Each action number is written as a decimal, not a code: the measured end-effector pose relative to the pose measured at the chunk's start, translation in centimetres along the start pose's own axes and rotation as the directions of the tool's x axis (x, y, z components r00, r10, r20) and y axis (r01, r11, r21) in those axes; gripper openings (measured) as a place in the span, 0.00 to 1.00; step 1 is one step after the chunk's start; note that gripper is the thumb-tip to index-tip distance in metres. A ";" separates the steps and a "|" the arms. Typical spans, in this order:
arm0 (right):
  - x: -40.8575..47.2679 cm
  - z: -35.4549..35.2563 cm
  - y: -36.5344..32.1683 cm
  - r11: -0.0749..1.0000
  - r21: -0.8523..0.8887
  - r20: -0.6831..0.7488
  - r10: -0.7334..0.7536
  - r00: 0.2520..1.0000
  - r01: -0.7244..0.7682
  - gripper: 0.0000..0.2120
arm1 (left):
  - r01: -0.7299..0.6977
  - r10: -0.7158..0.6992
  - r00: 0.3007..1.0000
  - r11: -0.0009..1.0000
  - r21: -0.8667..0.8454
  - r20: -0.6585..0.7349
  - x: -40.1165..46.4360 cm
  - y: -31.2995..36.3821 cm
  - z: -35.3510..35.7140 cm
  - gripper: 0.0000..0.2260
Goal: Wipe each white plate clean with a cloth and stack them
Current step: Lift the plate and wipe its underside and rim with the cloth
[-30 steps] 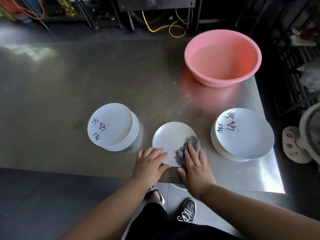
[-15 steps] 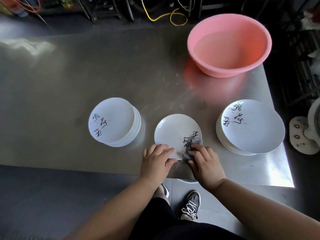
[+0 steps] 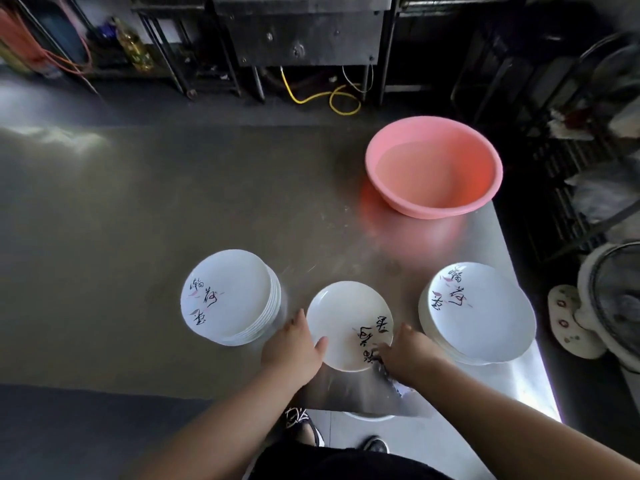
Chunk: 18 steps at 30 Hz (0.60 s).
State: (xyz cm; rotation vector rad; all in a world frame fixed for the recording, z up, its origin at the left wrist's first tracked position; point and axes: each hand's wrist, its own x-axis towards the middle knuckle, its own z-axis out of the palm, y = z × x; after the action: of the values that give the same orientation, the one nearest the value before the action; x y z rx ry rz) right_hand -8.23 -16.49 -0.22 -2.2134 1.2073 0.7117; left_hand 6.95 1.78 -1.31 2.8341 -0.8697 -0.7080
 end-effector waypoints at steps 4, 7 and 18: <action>0.7 -1.6 -2.0 0.995 0.086 0.088 0.038 0.995 -0.046 0.15 | -0.018 0.009 0.989 0.998 0.055 0.147 2.5 0.5 -1.7 0.27; 1.3 -2.5 -2.9 0.972 0.217 0.142 0.054 0.988 -0.085 0.13 | 0.035 -0.027 0.977 0.999 -0.033 0.214 3.8 1.0 -2.8 0.29; -1.8 -9.3 -3.2 0.489 0.855 -0.178 -0.042 0.983 0.175 0.39 | -0.002 0.050 0.998 0.641 -0.767 0.039 1.9 3.2 -10.8 0.32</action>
State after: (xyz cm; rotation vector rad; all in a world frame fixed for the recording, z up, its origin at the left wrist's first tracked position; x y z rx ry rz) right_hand -4.43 -20.01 8.34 -1.4230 1.1053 -0.1569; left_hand 11.62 -2.43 8.26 2.0216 -0.4356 -0.8889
